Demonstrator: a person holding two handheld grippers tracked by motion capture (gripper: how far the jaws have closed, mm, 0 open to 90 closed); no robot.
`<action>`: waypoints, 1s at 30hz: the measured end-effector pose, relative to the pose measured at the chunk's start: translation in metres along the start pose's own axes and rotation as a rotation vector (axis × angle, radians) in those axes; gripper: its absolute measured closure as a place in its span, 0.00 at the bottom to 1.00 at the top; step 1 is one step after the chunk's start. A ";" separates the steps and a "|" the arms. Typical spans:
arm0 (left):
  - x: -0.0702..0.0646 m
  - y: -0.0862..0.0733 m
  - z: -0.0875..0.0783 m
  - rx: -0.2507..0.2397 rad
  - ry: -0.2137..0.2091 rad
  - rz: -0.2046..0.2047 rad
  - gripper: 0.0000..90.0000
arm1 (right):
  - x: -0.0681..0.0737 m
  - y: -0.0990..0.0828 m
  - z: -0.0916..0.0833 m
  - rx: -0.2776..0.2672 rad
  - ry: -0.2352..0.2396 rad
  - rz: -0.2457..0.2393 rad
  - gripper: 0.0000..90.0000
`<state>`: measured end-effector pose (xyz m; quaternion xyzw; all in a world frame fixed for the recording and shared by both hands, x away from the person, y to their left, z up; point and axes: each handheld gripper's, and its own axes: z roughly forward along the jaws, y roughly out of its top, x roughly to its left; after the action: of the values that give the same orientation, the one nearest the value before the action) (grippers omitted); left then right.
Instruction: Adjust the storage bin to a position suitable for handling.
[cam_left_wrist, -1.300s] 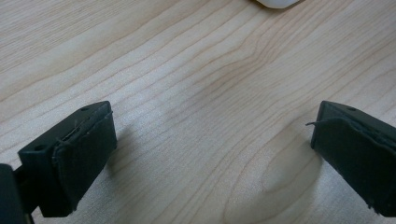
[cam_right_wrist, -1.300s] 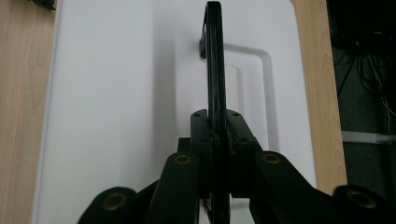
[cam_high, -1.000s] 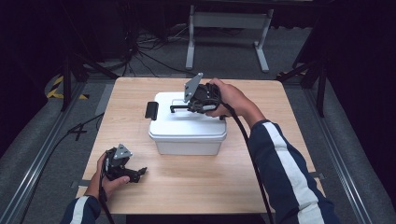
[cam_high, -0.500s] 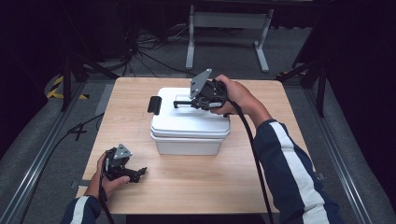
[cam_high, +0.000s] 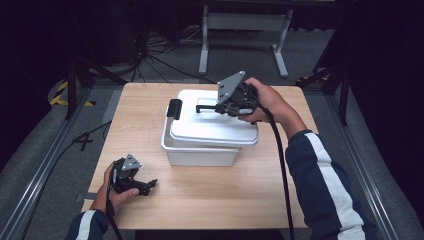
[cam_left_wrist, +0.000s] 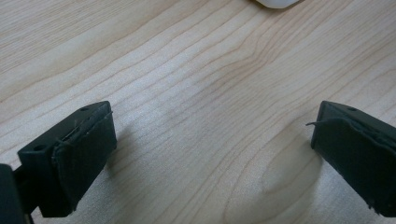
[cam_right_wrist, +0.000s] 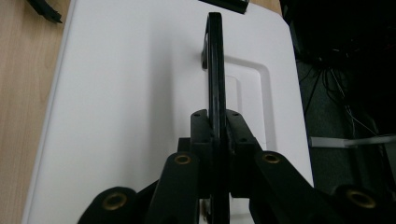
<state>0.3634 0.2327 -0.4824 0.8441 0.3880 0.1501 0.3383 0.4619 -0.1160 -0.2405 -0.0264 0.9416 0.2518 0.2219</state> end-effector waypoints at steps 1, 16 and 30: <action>0.000 0.000 0.000 0.000 0.000 0.000 0.01 | 0.000 -0.002 -0.002 -0.002 -0.005 0.005 0.94; 0.000 0.000 0.000 -0.005 0.004 -0.003 0.01 | 0.006 -0.048 -0.032 0.006 -0.036 0.043 0.94; 0.000 0.000 0.000 -0.003 0.003 -0.002 0.01 | 0.011 -0.096 -0.069 0.000 -0.099 0.110 0.94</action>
<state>0.3633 0.2324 -0.4827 0.8427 0.3894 0.1518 0.3393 0.4398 -0.2326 -0.2360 0.0378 0.9296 0.2647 0.2538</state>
